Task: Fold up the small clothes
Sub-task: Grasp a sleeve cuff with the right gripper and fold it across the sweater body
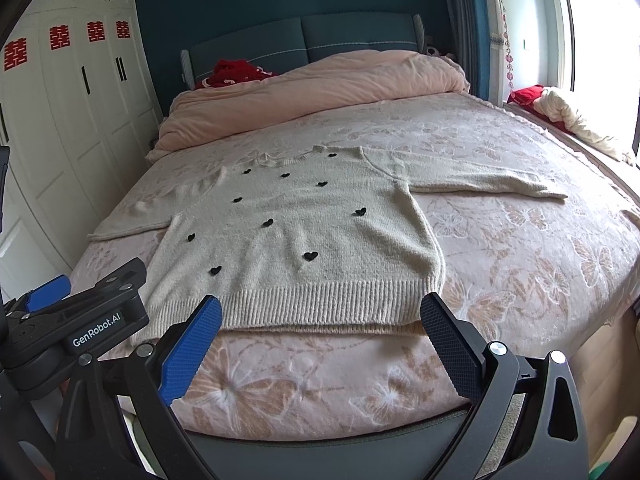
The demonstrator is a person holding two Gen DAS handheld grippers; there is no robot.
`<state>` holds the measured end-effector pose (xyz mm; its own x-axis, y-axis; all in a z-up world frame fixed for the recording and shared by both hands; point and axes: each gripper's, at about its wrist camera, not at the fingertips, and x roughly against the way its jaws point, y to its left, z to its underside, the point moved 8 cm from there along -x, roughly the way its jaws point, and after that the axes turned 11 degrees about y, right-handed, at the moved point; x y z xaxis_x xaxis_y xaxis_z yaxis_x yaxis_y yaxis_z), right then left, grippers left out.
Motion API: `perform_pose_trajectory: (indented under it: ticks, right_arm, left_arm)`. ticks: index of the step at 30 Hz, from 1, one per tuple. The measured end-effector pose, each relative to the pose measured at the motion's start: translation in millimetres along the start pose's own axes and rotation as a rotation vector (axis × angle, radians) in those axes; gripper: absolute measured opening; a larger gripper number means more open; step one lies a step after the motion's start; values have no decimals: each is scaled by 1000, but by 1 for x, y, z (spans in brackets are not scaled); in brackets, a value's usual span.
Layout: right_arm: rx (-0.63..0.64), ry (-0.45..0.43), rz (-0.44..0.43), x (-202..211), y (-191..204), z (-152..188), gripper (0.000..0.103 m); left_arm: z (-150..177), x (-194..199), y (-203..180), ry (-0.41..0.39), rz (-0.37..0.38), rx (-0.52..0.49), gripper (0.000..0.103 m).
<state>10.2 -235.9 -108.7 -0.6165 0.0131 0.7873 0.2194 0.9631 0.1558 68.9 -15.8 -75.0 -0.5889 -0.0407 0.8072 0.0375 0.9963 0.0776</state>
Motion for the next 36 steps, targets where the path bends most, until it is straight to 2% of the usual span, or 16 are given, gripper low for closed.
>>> perform_pose_trajectory:
  ticks: [6, 10, 12, 13, 15, 19, 21, 27, 28, 29, 31, 32, 34, 36]
  right_arm:
    - [-8, 40, -28, -21, -16, -2, 98]
    - [-73, 75, -123, -44, -60, -27, 98]
    - [-139, 72, -150, -60, -100, -50, 98]
    - [-199, 67, -154, -74, -135, -67, 97]
    - [-291, 56, -131, -97, -191, -93, 83]
    - [-471, 50, 10, -153, -321, -142, 78]
    - [-568, 43, 40, -176, -375, -160, 78]
    - [-791, 56, 101, -232, -469, -174, 77]
    - [-809, 63, 107, -240, -478, -172, 75]
    - [-820, 65, 111, -245, -480, -173, 68]
    - [-835, 41, 134, -252, -489, -180, 47]
    - [-832, 38, 139, -255, -493, -185, 13]
    - [-829, 24, 126, -256, -491, -199, 14]
    - [-750, -81, 78, -236, -464, -240, 14]
  left_arm:
    - [-2, -16, -13, 26, 23, -12, 98]
    - [-12, -35, -9, 71, 104, 45, 98]
    - [-18, -50, -2, 96, 160, 95, 98]
    - [-20, -54, 0, 102, 169, 110, 98]
    - [-27, -71, 6, 112, 164, 149, 98]
    - [-38, -99, 6, 138, 150, 162, 98]
    - [-42, -115, 3, 158, 136, 157, 98]
    - [-52, -156, -9, 208, 116, 140, 98]
    - [-54, -162, -11, 214, 112, 136, 98]
    - [-55, -166, -12, 219, 113, 134, 98]
    - [-58, -175, -16, 228, 123, 130, 98]
    - [-61, -178, -17, 227, 126, 130, 98]
    - [-67, -184, -19, 221, 137, 122, 98]
    - [-73, -188, -20, 218, 152, 117, 98]
